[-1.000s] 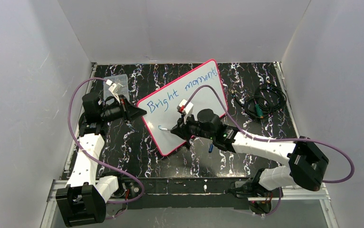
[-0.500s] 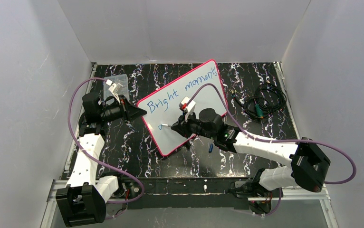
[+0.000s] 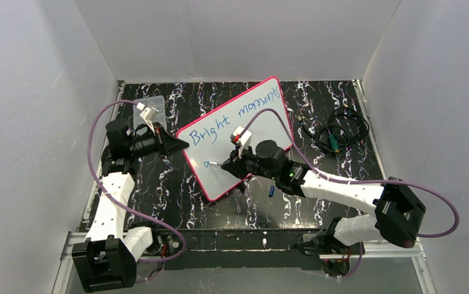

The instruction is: Write a sentence on the whiteboard

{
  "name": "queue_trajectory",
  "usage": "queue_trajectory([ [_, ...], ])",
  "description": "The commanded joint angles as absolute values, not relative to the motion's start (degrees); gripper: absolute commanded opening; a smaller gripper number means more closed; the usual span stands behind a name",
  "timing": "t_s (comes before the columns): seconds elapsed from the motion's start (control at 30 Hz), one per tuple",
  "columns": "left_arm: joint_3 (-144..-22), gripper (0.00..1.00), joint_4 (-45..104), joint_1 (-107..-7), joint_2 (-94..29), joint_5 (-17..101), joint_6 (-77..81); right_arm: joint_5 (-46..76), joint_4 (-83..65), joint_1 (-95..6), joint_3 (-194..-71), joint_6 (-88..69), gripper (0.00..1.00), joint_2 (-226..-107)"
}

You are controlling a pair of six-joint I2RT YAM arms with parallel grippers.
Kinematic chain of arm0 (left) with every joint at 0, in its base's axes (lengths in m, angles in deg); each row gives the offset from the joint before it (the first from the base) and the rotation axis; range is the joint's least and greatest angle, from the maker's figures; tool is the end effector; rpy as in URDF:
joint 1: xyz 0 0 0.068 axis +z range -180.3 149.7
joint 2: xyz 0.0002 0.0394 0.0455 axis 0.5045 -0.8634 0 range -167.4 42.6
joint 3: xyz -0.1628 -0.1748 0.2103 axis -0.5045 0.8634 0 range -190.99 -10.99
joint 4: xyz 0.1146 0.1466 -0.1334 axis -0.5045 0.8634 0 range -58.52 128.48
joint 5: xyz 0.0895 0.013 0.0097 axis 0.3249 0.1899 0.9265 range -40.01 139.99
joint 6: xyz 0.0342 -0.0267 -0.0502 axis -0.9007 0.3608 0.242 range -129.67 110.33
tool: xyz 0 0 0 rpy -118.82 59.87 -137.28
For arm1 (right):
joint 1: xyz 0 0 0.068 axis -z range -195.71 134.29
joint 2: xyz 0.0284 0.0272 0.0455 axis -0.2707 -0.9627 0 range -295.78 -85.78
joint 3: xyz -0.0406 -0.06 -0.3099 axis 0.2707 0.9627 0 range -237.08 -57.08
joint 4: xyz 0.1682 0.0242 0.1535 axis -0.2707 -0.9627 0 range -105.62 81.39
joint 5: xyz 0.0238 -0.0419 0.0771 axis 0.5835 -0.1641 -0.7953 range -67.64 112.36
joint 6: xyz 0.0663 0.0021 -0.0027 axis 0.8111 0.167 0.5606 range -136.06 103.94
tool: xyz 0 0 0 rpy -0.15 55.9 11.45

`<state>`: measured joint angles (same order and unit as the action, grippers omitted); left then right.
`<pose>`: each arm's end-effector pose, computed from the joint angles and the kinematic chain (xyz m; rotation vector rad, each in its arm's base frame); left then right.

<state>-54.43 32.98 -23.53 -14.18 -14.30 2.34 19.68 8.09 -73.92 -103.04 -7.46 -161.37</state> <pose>0.1660 -0.0281 0.3586 0.5103 1.7316 -1.0774 0.1444 0.2378 0.3346 -0.8218 1.6946 0.8624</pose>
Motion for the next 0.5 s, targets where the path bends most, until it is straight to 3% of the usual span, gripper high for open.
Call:
queue_trajectory([
  [0.0,-54.59,0.0,29.96,-23.28,-12.25,-16.54,1.93,20.86,8.16,-74.05,-102.87,-8.41,0.01,-160.23],
  [0.47,-54.59,0.0,29.96,-23.28,-12.09,-16.46,1.96,22.05,6.24,-74.19,-103.4,-9.23,0.01,-158.23],
])
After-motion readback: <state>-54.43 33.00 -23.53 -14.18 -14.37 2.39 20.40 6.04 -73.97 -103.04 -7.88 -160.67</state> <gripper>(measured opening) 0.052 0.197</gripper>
